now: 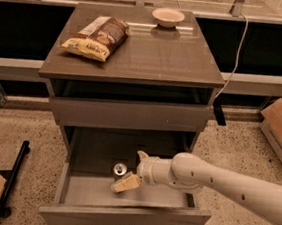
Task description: Pick redbull can from middle drawer and place on counter
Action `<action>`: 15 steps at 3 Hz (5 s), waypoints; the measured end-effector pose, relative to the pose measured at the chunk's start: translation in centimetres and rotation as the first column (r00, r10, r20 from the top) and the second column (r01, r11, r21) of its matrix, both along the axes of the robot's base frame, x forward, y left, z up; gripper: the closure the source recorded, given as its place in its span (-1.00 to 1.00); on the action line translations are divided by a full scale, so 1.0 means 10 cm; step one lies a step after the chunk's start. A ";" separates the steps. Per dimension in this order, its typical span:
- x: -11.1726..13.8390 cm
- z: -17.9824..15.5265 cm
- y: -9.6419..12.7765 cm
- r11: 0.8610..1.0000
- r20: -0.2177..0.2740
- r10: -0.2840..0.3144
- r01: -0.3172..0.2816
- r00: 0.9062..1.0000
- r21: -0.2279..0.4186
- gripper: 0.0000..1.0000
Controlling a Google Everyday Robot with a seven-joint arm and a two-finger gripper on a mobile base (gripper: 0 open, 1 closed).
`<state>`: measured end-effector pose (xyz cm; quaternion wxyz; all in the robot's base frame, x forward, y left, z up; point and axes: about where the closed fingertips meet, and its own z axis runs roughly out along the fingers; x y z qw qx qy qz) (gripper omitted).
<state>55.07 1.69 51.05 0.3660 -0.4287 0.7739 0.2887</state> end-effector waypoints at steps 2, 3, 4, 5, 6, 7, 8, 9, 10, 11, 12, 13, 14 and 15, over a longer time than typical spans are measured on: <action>0.27 -0.68 0.31 0.993 -0.050 -0.042 0.047 0.998 0.108 -0.65; 0.29 -0.88 0.37 0.987 -0.087 -0.065 0.077 0.994 0.144 -0.19; 0.23 -0.87 0.36 0.982 -0.098 -0.093 0.108 0.991 0.156 0.28; 0.02 -0.53 0.21 0.980 -0.106 -0.101 0.118 0.989 0.163 0.74; -0.36 0.03 0.00 0.987 -0.075 -0.081 0.091 0.994 0.132 1.00; -0.70 0.90 -0.25 0.995 0.019 -0.027 0.025 0.999 0.102 1.00; -0.86 1.96 -0.59 0.998 0.140 0.003 -0.011 0.990 0.056 1.00; -0.62 3.02 -1.01 0.998 0.260 -0.059 0.062 0.964 -0.002 1.00; -0.09 3.65 -1.57 0.981 0.331 -0.175 0.193 0.927 -0.023 1.00; 0.19 3.97 -1.70 0.973 0.370 -0.209 0.229 0.905 -0.010 1.00; 0.18 3.98 -1.69 0.974 0.373 -0.206 0.226 0.905 -0.009 1.00; 0.29 4.04 -1.69 0.963 0.392 -0.252 0.271 0.885 0.007 1.00; 0.57 4.21 -1.63 0.938 0.435 -0.333 0.341 0.837 0.062 1.00; 0.92 4.35 -1.57 0.911 0.440 -0.411 0.383 0.798 0.157 1.00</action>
Offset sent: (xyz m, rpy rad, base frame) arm 0.0424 0.0434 -0.1137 0.1911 0.1066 -0.0808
